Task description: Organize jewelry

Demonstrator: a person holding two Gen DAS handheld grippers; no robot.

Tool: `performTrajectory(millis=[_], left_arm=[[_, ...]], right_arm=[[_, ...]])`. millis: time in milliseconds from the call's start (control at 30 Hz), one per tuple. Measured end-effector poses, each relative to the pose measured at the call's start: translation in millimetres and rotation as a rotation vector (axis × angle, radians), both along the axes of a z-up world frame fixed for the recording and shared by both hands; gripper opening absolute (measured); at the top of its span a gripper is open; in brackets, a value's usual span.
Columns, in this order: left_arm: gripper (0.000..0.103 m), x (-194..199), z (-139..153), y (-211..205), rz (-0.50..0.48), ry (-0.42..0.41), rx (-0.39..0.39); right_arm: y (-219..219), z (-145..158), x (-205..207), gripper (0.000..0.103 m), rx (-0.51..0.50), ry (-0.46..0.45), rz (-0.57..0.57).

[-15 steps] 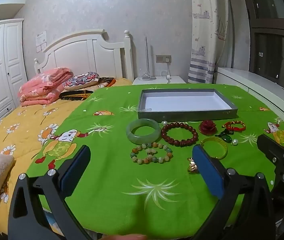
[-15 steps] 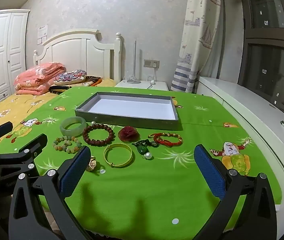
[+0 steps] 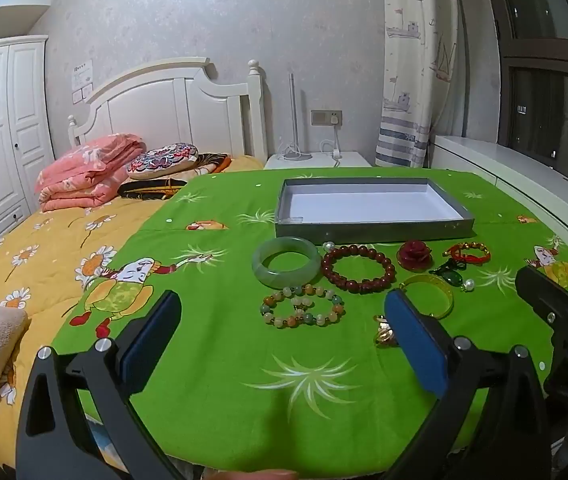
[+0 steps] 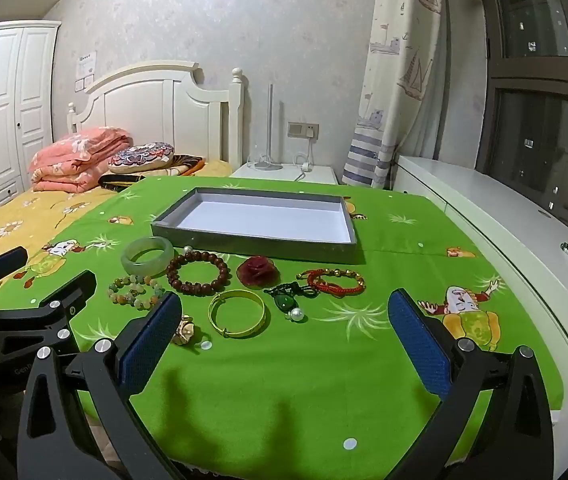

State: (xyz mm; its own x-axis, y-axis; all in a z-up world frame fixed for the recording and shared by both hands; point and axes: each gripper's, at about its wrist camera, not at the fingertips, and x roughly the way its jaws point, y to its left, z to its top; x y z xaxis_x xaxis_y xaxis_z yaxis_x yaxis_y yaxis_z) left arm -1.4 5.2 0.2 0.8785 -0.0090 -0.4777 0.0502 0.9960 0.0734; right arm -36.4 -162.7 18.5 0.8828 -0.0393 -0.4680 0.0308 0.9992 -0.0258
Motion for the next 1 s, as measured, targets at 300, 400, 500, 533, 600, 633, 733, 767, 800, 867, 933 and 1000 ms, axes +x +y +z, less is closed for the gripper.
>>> performTrajectory(millis=[300,400,500,533,600,633,733,767,800,867,933,1000], left_arm=[[0.099,1.6,0.0,-2.6,0.0,0.001,-0.004],[0.099,1.5,0.0,-2.1,0.0,0.001,-0.007],[0.099,1.7,1.1,-1.7,0.002,0.002,-0.007],[0.099,1.6,1.2,-1.7,0.002,0.002,-0.008],[0.099,1.8,1.1,-1.8,0.003,0.002,-0.007],[0.099,1.9,1.1,-1.7,0.002,0.003,-0.007],[0.099,1.8,1.0,-1.7,0.003,0.003,-0.007],[0.099,1.8,1.0,-1.6,0.003,0.003,-0.008],[0.099,1.7,0.9,-1.6,0.002,0.003,-0.009],[0.099,1.1,0.7,-1.4,0.002,0.003,-0.009],[0.099,1.2,0.5,-1.5,0.002,0.004,-0.01],[0.099,1.0,0.5,-1.6,0.002,0.004,-0.01]], right_arm=[[0.4,1.2,-1.8,0.097,0.0,-0.003,-0.001],[0.4,1.1,-1.6,0.097,0.0,-0.002,-0.001],[0.5,1.0,-1.9,0.097,0.001,-0.004,-0.001],[0.5,0.9,-2.0,0.097,0.001,-0.004,0.0],[0.4,0.7,-2.3,0.097,0.002,-0.004,-0.001],[0.5,0.6,-2.4,0.097,0.002,-0.004,-0.001],[0.4,0.3,-2.8,0.097,0.002,-0.005,0.0],[0.4,0.2,-2.9,0.097,0.002,-0.005,-0.001],[0.4,0.1,-3.1,0.097,0.002,-0.004,-0.001],[-0.6,-0.7,-2.9,0.097,0.003,-0.005,-0.001],[-1.7,-1.6,-2.9,0.097,0.003,-0.005,-0.001],[-2.8,-2.4,-2.8,0.097,0.003,-0.007,-0.001]])
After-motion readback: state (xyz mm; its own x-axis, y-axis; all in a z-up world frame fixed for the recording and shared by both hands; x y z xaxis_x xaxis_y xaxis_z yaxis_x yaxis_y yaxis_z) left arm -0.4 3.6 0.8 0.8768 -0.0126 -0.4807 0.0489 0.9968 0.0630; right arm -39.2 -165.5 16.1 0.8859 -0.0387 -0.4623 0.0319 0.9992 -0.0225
